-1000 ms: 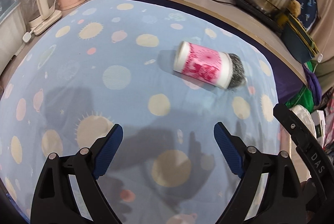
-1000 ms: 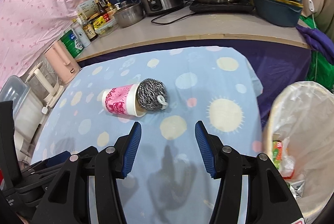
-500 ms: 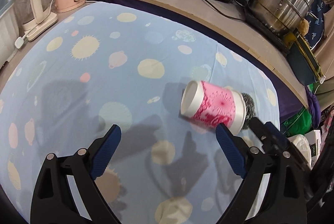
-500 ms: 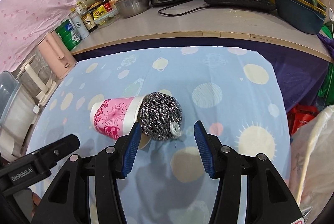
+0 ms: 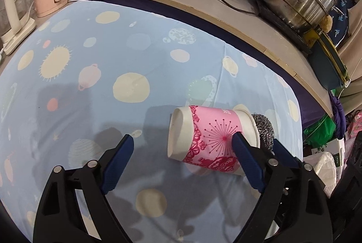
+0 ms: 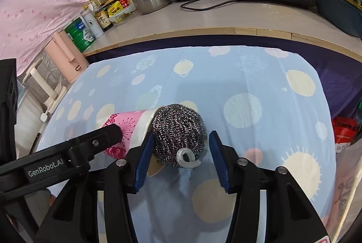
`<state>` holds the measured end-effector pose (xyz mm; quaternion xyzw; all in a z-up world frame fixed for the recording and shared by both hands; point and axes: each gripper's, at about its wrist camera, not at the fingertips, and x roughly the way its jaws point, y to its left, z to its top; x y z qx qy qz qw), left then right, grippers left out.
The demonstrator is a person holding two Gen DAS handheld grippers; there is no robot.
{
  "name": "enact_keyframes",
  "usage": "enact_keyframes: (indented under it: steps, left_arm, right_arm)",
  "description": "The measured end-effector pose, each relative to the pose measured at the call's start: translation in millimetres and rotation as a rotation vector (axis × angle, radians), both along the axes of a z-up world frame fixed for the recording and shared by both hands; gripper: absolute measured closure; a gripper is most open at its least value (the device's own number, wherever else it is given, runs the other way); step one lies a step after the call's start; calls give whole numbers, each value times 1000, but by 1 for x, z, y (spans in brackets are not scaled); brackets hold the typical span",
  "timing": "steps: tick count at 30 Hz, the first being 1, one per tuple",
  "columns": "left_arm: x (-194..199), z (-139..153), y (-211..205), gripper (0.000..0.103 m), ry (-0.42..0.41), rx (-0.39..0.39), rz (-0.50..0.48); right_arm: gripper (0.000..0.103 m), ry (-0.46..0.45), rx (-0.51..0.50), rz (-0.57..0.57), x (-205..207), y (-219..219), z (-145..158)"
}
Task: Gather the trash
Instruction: 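Grasp the pink paper cup with the left tool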
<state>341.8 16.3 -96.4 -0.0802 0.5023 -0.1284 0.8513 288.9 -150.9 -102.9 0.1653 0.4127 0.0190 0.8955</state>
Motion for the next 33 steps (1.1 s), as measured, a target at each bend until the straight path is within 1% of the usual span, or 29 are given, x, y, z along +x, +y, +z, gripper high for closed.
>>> enact_keyframes:
  steps: [2,3,5,6,7,8,9,11,16,17,28,29,33]
  left_arm:
    - [1,0,0,34,3,-24,-14]
    - [1,1,0,37,9,-34,-21]
    - [-1,2,0,55,11,-45,-38]
    - [-2,3,0,58,8,-44,-41]
    - [-3,5,-1,67,4,-43,-45]
    - [-5,6,-1,71,1,-39,-47]
    - [-5,7,-1,74,-2,-37,-48]
    - [-9,7,-1,80,-2,-39,-56]
    - [-21,12,-3,84,-14,-27,-71]
    - [-25,14,-2,85,-16,-27,-70]
    - [-70,37,6,85,-40,-15,-89]
    - [-75,39,7,85,-42,-13,-90]
    - [-92,46,10,85,-44,-15,-96]
  right_arm:
    - [62,-5,0,8,-1,2,-1]
    - [64,-8,1,13,-2,2,-1]
    - [67,-16,0,16,-5,3,0]
    - [69,-19,2,17,-7,3,0]
    - [71,-21,5,18,-9,2,1]
    - [73,-22,6,18,-11,1,2]
    - [80,-22,7,17,-13,1,2]
    - [81,-21,12,13,-19,0,3]
    - [88,-21,21,-5,-34,-2,6]
    - [92,-24,19,-9,-39,-3,9]
    - [95,-47,10,-45,-89,-10,30]
    - [101,-52,11,-43,-94,-10,33]
    - [101,-62,7,-56,-113,-13,42]
